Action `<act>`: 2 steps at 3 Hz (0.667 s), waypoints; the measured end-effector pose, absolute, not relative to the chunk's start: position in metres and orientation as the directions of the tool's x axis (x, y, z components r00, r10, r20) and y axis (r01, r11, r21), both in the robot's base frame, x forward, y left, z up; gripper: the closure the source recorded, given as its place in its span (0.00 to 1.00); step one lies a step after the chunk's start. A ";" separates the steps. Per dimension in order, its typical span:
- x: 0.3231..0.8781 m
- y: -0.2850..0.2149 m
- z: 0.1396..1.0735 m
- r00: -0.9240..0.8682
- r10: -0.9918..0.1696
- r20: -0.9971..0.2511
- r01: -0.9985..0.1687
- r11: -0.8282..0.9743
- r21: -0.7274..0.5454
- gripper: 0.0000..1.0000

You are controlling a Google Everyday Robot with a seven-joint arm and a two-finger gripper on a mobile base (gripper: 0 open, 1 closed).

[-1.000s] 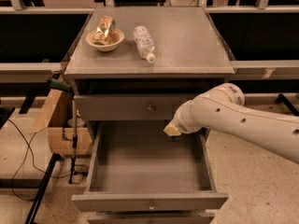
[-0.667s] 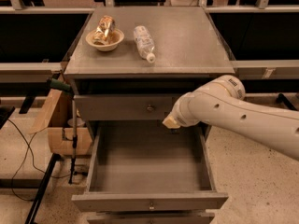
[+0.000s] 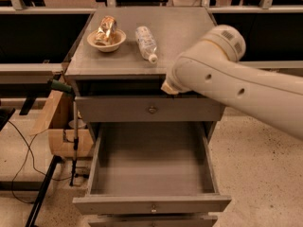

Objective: Pick rxbar blueberry from middle drawer and place on counter

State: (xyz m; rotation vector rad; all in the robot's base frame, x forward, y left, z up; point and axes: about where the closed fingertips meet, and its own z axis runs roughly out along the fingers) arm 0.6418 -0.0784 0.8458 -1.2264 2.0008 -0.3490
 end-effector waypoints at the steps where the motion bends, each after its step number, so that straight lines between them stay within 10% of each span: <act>1: 0.667 -0.079 0.898 -0.243 -0.871 -0.428 -0.601 0.481 -0.639 1.00; 2: 0.703 -0.093 0.926 -0.230 -0.867 -0.443 -0.577 0.488 -0.655 1.00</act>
Offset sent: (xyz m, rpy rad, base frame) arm 0.1161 -0.0311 0.1120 -0.0302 -0.1331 -0.0015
